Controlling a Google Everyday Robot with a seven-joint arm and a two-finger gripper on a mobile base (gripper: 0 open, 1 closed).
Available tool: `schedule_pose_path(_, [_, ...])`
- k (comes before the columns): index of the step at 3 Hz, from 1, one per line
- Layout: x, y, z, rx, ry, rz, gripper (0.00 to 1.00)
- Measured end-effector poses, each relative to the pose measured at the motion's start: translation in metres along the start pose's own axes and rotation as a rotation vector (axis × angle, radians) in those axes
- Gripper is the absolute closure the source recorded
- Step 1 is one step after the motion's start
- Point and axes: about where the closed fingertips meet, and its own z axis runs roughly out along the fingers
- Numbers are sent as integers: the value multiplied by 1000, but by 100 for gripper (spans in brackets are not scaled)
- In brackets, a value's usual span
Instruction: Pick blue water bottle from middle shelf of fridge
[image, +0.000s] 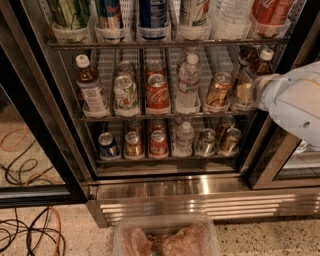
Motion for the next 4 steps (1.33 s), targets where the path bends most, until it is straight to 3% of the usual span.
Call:
schedule_pose_path(2, [6, -12, 11, 32, 7, 0, 45])
schedule_pose_path(4, [-11, -15, 22, 38, -38, -6, 44])
